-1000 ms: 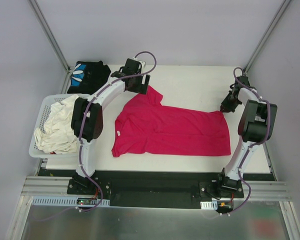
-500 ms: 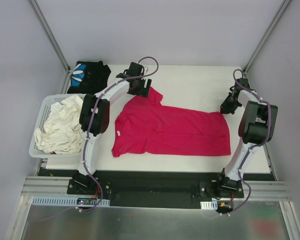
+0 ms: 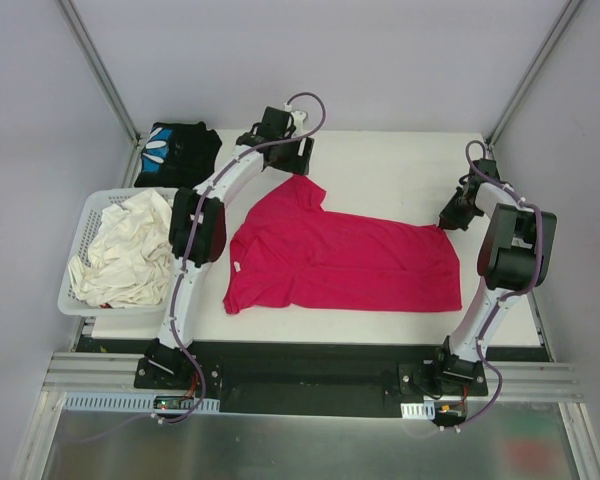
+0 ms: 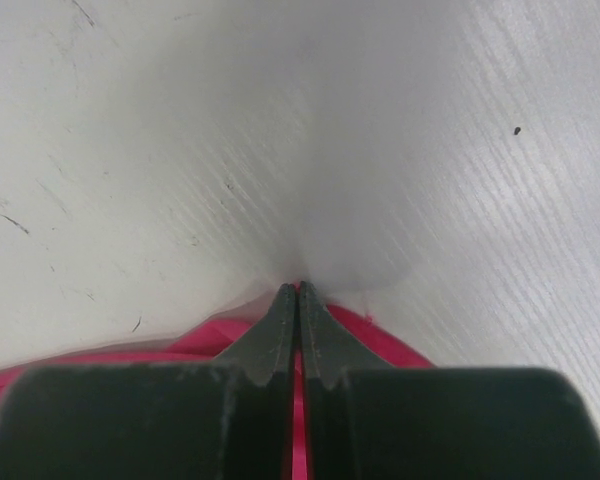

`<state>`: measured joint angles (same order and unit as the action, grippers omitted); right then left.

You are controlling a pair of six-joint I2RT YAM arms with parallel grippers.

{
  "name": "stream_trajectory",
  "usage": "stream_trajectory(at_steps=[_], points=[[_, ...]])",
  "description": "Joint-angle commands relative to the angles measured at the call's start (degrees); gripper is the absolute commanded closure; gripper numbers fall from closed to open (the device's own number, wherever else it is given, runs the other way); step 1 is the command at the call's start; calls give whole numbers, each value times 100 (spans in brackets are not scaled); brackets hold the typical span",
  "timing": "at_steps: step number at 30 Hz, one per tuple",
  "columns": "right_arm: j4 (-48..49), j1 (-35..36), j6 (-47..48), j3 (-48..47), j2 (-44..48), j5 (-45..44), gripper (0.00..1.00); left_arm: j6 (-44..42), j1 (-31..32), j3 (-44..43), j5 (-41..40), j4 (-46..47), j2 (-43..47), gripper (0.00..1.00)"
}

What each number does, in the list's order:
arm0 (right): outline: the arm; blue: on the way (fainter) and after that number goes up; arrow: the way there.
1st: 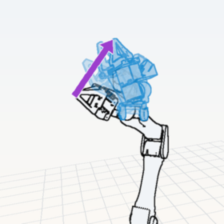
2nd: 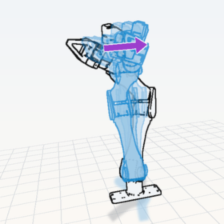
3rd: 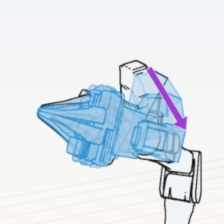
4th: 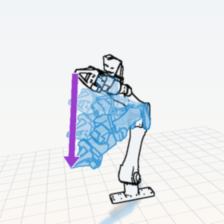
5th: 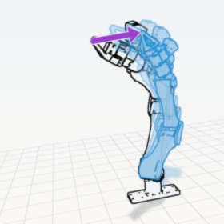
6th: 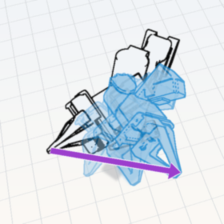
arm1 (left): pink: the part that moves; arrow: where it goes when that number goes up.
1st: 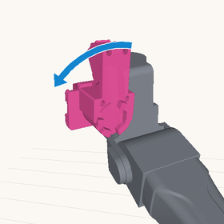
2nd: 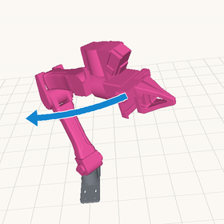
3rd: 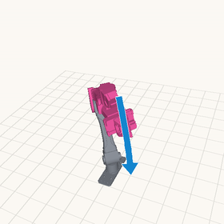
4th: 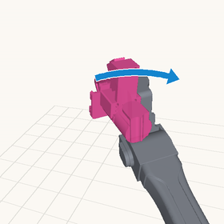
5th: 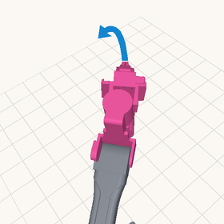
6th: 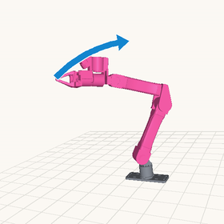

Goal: Fold and stack the t-shirts
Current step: Grap the side of the flattened tshirt furthest away from the robot with both arms

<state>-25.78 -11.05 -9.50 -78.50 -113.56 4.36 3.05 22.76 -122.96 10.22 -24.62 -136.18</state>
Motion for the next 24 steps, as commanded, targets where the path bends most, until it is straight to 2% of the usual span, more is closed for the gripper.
stream_trajectory(at_steps=[1, 13, 17, 21, 24], points=[[-120, 41, 62, 54, 246, 118, 99, -410, -44, -492, 182, 133, -216, 25], [-155, 33, 124, 28, 325, 74, 99, -569, -44, -580, 77, 212, -603, 31], [-164, 24, 158, 36, 299, 65, 99, -569, -44, -589, 50, 265, -629, 44], [-173, 24, 167, 36, 273, 65, 99, -534, -44, -598, 50, 300, -638, 45], [-173, 24, 167, 19, 264, 65, 99, -542, -44, -598, 24, 326, -655, 50]])
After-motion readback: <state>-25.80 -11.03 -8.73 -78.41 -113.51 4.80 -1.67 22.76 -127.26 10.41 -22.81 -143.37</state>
